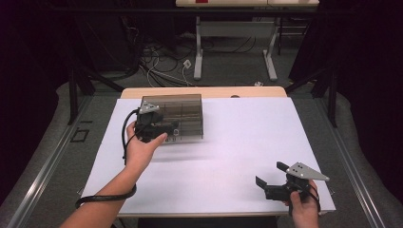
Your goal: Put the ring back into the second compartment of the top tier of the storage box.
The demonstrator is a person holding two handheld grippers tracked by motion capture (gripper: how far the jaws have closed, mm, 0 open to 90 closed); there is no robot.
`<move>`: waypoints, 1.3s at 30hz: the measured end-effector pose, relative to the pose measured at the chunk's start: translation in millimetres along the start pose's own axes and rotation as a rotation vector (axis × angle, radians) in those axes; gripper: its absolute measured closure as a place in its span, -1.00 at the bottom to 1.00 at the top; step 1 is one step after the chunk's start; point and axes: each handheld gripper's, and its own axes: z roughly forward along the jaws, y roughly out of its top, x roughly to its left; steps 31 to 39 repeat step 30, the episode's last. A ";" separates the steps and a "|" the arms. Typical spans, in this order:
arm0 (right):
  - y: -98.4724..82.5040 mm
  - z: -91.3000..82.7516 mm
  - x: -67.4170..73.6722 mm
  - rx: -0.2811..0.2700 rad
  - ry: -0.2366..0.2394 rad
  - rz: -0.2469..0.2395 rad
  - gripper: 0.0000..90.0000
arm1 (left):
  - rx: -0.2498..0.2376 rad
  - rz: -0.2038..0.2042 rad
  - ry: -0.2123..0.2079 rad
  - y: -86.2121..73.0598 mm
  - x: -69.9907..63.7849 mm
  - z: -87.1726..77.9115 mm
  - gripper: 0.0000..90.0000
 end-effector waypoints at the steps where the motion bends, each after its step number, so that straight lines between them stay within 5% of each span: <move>1: 0.0 0.1 -0.2 0.000 0.000 -0.003 -0.99 | 0.003 0.005 -0.009 -0.8 -0.5 -1.9 -0.49; 17: 0.7 -1.3 1.3 0.003 -0.008 -0.003 -0.99 | -0.039 0.048 -0.092 -16.3 -12.1 -28.2 -0.99; 28: 0.9 -1.3 2.1 -0.002 -0.006 -0.001 -0.99 | -0.119 0.066 -0.143 -38.3 -20.8 -55.4 -0.99; 39: 1.3 -2.0 1.6 -0.001 -0.011 -0.002 -0.99 | -0.123 0.082 -0.153 -44.8 -21.3 -59.7 -0.99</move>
